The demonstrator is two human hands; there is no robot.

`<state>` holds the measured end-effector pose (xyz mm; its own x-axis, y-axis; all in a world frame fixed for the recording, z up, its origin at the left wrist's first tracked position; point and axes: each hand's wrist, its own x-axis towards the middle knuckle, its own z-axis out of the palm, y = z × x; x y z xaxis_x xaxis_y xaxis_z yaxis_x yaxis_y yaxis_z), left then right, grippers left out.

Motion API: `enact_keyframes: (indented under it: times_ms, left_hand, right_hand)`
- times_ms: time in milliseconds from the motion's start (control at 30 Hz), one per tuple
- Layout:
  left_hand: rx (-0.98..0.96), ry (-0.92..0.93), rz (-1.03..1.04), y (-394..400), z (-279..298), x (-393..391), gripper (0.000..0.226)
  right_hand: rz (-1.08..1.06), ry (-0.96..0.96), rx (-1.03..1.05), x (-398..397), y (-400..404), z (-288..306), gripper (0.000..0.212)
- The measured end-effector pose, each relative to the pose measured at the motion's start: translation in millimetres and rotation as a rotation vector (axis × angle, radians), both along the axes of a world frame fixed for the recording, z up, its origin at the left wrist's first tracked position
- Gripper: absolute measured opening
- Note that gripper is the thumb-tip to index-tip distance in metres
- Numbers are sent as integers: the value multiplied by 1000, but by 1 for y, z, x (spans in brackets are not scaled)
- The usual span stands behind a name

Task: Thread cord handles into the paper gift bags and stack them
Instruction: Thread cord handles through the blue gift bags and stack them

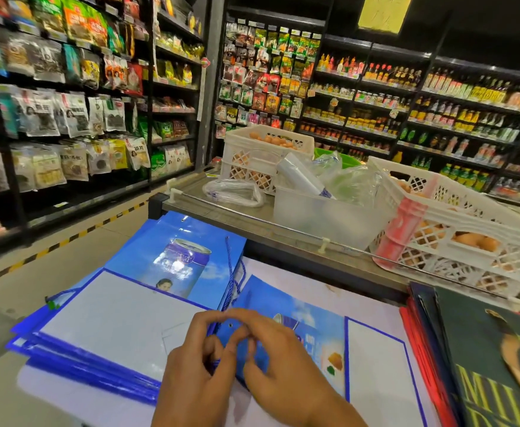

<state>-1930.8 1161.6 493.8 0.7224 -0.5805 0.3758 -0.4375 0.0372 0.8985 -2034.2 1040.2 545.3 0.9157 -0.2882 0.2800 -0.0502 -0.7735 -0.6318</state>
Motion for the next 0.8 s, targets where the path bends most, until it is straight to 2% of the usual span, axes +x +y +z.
enact_keyframes:
  times_ms: [167,267,333,467,567,700,800]
  left_hand:
    - [31,-19,-17,-1,-3,-1,52]
    - [19,-46,-35,-1,-4,-1,46]
    - [-16,-81,-23,-1,-5,-2,36]
    - [-49,-100,21,-1,-4,-5,21]
    - [-56,-105,51,-2,-4,-7,14]
    - [-36,-194,92,-5,-5,-5,13]
    - [-18,-246,81,-7,-7,-4,10]
  right_hand:
    - [-73,-158,258,1,-2,-30,52]
    - [-119,-205,283,3,-6,-42,28]
    - [-158,-235,325,2,-10,-44,20]
    - [-352,-342,604,-4,-20,-39,23]
    - [-469,-421,772,-7,-28,-33,13]
    - [-458,-397,746,-9,-27,-30,19]
    - [-410,-326,652,-12,-21,-34,49]
